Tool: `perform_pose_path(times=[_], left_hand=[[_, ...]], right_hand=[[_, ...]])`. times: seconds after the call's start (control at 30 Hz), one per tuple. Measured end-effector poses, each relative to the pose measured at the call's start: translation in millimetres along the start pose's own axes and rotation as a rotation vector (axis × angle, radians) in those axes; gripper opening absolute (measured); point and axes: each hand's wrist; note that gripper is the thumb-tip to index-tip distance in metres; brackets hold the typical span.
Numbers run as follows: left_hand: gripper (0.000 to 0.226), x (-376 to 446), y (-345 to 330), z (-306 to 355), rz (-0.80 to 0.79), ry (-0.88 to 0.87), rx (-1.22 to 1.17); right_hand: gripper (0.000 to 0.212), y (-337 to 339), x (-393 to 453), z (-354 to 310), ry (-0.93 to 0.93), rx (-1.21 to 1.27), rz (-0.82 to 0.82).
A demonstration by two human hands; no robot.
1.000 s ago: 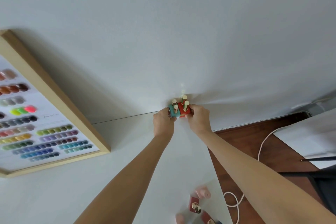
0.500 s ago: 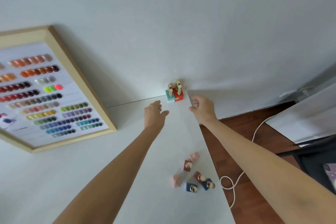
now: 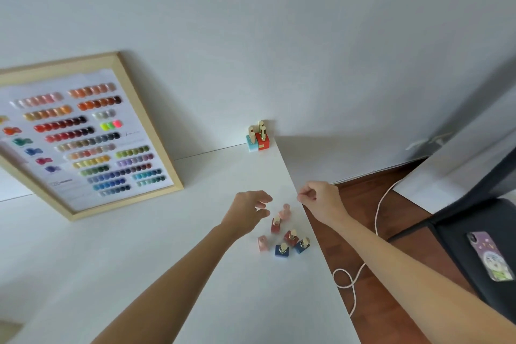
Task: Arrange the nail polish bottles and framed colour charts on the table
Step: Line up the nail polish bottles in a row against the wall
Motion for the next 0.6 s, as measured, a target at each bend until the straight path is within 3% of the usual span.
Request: perform_pose_path(times=[0.17, 0.33, 0.6], left_hand=[[0.036, -6, -7, 7, -0.146, -0.049, 0.17], [0.05, -4, -12, 12, -0.22, -0.042, 0.287], [0.029, -2, -18, 11, -0.172, -0.041, 0.409]], right_hand=[[0.03, -10, -34, 4, -0.036, -0.016, -0.161], [0.022, -19, -49, 4, -0.024, -0.046, -0.274], [0.011, -31, -49, -6, 0.015, -0.278, -0.222]])
Point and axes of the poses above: each hand's wrist, its own x-axis towards the middle knuckle, its own y-axis out of the back of the hand, z = x × y, and after that the axes turned 8 degrees about -z, right-handed
